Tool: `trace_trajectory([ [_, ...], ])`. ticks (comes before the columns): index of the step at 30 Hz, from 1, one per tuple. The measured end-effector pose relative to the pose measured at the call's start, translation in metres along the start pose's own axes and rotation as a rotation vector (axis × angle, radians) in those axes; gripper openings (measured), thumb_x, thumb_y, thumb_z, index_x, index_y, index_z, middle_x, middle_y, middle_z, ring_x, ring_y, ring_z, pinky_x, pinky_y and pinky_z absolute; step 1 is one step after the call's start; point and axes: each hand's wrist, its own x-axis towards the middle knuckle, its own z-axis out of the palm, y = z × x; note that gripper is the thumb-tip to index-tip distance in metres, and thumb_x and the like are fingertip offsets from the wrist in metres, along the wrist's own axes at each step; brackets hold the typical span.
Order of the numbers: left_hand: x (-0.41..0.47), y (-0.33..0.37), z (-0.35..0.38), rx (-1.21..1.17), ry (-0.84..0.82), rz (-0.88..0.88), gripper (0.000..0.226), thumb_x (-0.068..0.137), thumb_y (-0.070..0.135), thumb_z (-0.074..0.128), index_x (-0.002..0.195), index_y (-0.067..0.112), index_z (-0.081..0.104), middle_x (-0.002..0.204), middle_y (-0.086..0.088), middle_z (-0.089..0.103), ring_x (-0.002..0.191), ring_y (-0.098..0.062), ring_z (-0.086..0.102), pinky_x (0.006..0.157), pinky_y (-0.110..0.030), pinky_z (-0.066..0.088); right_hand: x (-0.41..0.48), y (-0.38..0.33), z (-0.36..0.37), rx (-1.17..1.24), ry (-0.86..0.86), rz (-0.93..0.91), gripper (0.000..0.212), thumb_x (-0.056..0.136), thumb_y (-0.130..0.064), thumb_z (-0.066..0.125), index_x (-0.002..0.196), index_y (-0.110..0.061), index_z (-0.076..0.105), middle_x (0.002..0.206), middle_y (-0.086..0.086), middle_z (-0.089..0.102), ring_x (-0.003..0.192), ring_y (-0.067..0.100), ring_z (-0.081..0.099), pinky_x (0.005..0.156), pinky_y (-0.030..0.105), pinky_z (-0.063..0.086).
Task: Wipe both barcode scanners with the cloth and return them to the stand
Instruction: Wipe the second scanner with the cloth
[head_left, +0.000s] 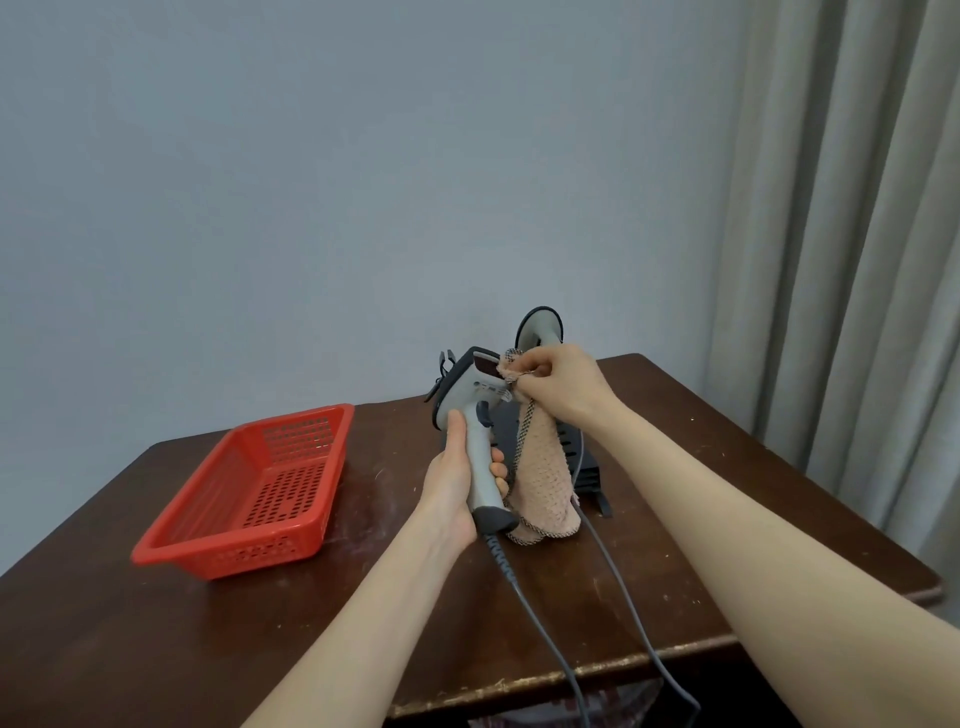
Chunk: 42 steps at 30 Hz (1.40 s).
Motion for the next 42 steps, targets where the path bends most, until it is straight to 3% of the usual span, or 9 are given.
trace_trajectory([
  [5, 0.001, 0.001, -0.006, -0.018, 0.011, 0.005, 0.051, 0.086, 0.06, 0.05, 0.088, 0.01, 0.061, 0.058, -0.002, 0.054, 0.039, -0.011, 0.048, 0.037, -0.02, 0.043, 0.004, 0.003, -0.005, -0.081, 0.139, 0.1, 0.02, 0.091, -0.034, 0.057, 0.097, -0.02, 0.071, 0.094, -0.003, 0.063, 0.099, 0.018, 0.06, 0.077, 0.029, 0.045],
  [15, -0.002, 0.0, 0.001, -0.031, -0.009, -0.002, 0.05, 0.088, 0.059, 0.049, 0.091, 0.01, 0.06, 0.058, -0.002, 0.055, 0.04, -0.01, 0.047, 0.037, -0.019, 0.042, 0.001, -0.002, -0.003, 0.178, 0.094, 0.078, 0.018, 0.088, -0.024, 0.06, 0.1, -0.017, 0.072, 0.086, -0.006, 0.063, 0.074, 0.006, 0.052, 0.061, 0.022, 0.04],
  [20, -0.002, -0.003, 0.0, -0.013, -0.028, -0.018, 0.051, 0.087, 0.06, 0.049, 0.091, 0.011, 0.059, 0.058, -0.002, 0.055, 0.04, -0.011, 0.047, 0.037, -0.019, 0.042, -0.002, -0.001, 0.003, 0.159, 0.04, 0.078, 0.023, 0.081, -0.011, 0.058, 0.092, -0.021, 0.075, 0.101, 0.015, 0.073, 0.078, 0.025, 0.06, 0.067, 0.03, 0.049],
  [23, -0.002, -0.003, 0.0, 0.012, -0.025, -0.005, 0.051, 0.087, 0.06, 0.049, 0.09, 0.011, 0.059, 0.057, -0.002, 0.055, 0.04, -0.011, 0.047, 0.038, -0.019, 0.042, -0.004, -0.003, 0.001, 0.221, 0.017, 0.068, 0.024, 0.078, -0.007, 0.059, 0.09, -0.02, 0.076, 0.104, 0.017, 0.072, 0.102, 0.04, 0.063, 0.08, 0.037, 0.054],
  [27, -0.001, -0.004, 0.0, 0.046, 0.005, 0.01, 0.051, 0.087, 0.059, 0.051, 0.089, 0.009, 0.058, 0.055, -0.002, 0.055, 0.041, -0.012, 0.047, 0.038, -0.02, 0.043, -0.005, -0.006, 0.003, 0.248, -0.012, 0.016, 0.022, 0.082, -0.013, 0.062, 0.098, -0.02, 0.076, 0.103, -0.003, 0.072, 0.105, 0.014, 0.063, 0.092, 0.029, 0.052],
  [30, -0.001, -0.002, -0.001, 0.045, 0.014, 0.013, 0.051, 0.087, 0.059, 0.052, 0.092, 0.009, 0.058, 0.057, -0.003, 0.056, 0.041, -0.012, 0.048, 0.039, -0.021, 0.043, -0.002, 0.001, 0.003, 0.025, 0.03, 0.045, 0.013, 0.083, -0.029, 0.061, 0.085, -0.033, 0.073, 0.099, -0.002, 0.072, 0.096, 0.016, 0.064, 0.087, 0.037, 0.053],
  [34, 0.0, -0.004, 0.0, 0.043, 0.029, 0.031, 0.051, 0.088, 0.058, 0.051, 0.094, 0.008, 0.059, 0.057, -0.003, 0.056, 0.041, -0.012, 0.048, 0.039, -0.021, 0.042, -0.002, 0.001, -0.002, -0.013, 0.04, 0.064, 0.018, 0.083, -0.027, 0.059, 0.071, -0.021, 0.072, 0.069, -0.005, 0.067, 0.069, 0.012, 0.057, 0.067, 0.031, 0.05],
  [38, 0.0, -0.004, 0.003, 0.034, 0.027, 0.018, 0.052, 0.087, 0.059, 0.052, 0.091, 0.007, 0.059, 0.057, -0.003, 0.056, 0.042, -0.013, 0.048, 0.04, -0.022, 0.043, -0.005, -0.004, 0.001, 0.191, 0.031, 0.012, 0.013, 0.086, -0.021, 0.062, 0.091, -0.021, 0.073, 0.065, -0.012, 0.056, 0.064, 0.002, 0.05, 0.058, 0.015, 0.037],
  [42, -0.001, -0.001, 0.002, 0.014, 0.024, 0.023, 0.05, 0.088, 0.058, 0.051, 0.092, 0.009, 0.059, 0.057, -0.002, 0.056, 0.042, -0.012, 0.047, 0.04, -0.02, 0.043, -0.002, 0.005, -0.004, -0.084, 0.054, 0.054, 0.009, 0.085, -0.026, 0.061, 0.08, -0.03, 0.068, 0.071, -0.013, 0.057, 0.077, 0.011, 0.056, 0.061, 0.023, 0.039],
])
